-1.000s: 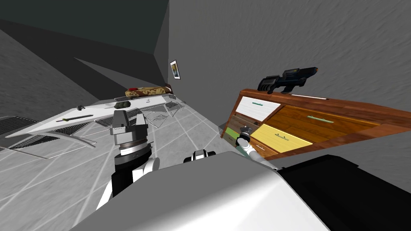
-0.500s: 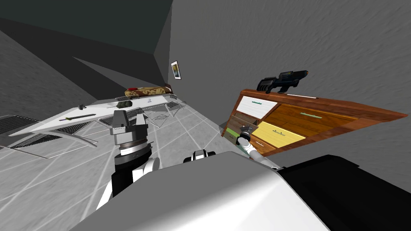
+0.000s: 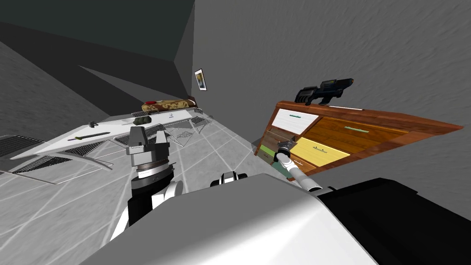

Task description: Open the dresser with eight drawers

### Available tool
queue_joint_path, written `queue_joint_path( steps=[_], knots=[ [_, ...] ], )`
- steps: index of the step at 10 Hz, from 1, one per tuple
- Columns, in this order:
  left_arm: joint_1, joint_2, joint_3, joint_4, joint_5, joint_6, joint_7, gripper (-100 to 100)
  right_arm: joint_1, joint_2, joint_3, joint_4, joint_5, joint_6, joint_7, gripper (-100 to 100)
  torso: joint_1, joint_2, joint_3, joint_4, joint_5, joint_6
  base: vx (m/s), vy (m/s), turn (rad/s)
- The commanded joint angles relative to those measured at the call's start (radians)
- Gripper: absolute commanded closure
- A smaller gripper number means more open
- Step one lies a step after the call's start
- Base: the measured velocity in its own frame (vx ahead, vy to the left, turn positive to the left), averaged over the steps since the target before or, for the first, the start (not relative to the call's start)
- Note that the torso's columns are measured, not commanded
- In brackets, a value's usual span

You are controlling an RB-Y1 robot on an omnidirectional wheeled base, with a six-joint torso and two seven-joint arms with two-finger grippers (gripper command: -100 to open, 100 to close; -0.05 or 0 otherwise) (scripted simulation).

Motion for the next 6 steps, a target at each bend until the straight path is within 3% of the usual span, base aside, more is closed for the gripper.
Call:
queue_joint_path(
  steps=[1, 6],
  knots=[
    [0.0, 0.0, 0.0, 0.0, 0.0, 0.0, 0.0, 0, 0.001, 0.0, 0.0, 0.002, -0.002, -0.005, 0.003, 0, -0.002, 0.0, 0.0, 0.0, -0.001, 0.0, 0.0, 0.0, 0.0],
    [0.0, 0.0, 0.0, 0.0, 0.0, 0.0, 0.0, 0, 0.006, 0.007, 0.006, 0.006, -0.004, -0.01, 0.004, 0, -0.006, -0.004, -0.002, -0.003, -0.005, 0.001, 0.0, 0.0, 0.0]
  ],
)
